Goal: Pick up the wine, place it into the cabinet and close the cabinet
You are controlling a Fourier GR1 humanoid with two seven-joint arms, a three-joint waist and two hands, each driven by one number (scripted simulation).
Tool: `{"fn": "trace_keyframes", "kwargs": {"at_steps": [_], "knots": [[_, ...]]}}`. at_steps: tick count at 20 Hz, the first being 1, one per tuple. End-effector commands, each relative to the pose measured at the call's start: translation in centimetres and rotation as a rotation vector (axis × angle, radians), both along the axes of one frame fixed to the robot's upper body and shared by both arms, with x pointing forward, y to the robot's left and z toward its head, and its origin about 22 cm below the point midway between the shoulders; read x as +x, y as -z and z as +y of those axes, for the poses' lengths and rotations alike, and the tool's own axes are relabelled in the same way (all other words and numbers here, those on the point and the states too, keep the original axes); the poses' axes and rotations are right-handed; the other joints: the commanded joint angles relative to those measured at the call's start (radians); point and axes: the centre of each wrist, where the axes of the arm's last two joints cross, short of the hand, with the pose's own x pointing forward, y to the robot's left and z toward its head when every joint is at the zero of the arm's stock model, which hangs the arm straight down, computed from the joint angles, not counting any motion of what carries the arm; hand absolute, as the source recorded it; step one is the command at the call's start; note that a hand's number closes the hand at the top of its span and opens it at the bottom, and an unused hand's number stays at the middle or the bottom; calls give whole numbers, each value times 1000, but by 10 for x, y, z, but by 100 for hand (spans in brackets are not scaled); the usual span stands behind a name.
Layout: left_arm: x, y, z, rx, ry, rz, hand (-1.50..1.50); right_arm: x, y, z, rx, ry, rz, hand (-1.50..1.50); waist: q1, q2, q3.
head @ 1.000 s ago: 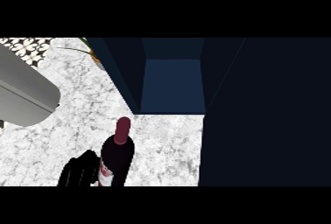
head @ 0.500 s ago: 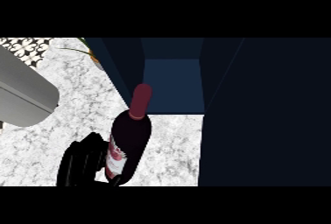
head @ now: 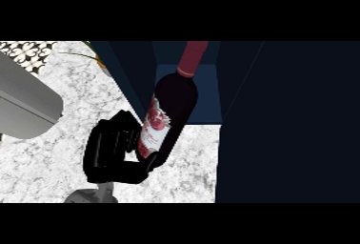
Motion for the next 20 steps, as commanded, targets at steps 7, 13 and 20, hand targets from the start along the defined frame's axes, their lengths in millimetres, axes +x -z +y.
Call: {"fn": "trace_keyframes", "kwargs": {"at_steps": [7, 13, 20], "knots": [[42, -2, -40, 139, -31, -24, 150, 0, 6, -1, -8, 3, 7, -150, -3, 1, 0], [54, 21, -66, 222, -44, 4, 150, 17, 11, -7, -16, 12, -11, -150, -6, 2, 0], [75, 29, -69, 191, -92, 44, 150, 1, 12, -4, -13, 5, -12, -150, -7, 2, 0]]}}
